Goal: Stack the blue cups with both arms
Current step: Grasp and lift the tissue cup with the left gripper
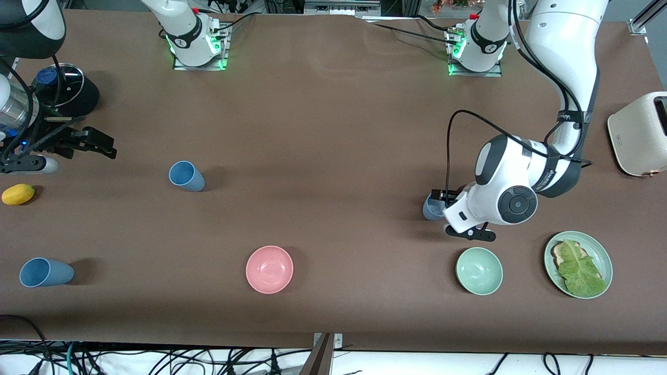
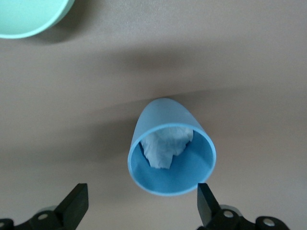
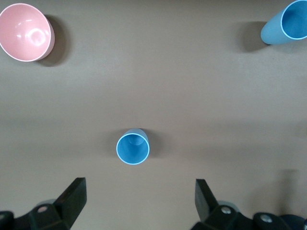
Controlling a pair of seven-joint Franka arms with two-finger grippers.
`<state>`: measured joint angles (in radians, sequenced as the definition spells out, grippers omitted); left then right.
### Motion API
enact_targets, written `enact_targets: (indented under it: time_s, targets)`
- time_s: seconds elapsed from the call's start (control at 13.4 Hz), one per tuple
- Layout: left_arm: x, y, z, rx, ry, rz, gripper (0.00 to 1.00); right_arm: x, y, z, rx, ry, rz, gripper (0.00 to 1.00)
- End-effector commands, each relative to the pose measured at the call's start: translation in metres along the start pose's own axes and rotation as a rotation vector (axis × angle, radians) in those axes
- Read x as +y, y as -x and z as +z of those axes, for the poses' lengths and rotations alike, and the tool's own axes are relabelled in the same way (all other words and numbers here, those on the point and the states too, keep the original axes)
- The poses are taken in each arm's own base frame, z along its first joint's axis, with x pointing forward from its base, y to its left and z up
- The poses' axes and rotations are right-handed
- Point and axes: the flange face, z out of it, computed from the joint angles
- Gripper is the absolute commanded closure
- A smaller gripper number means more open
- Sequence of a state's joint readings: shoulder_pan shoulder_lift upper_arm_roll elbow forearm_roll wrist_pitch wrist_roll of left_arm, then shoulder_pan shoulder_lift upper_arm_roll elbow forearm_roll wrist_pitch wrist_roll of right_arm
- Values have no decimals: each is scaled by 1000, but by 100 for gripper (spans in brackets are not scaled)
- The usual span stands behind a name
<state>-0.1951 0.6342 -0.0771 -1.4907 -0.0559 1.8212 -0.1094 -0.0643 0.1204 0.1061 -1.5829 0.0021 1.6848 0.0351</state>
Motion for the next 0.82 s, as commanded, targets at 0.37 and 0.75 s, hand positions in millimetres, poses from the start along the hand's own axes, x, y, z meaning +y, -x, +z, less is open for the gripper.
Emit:
enact_targets:
  time_s: [0.37, 0.75]
  targets:
    - [-10, -11, 24, 7, 20, -4, 37, -1, 2, -5, 3, -14, 7, 0]
    - [-10, -14, 26, 15, 21, 5, 100, -1, 2, -6, 4, -13, 7, 0]
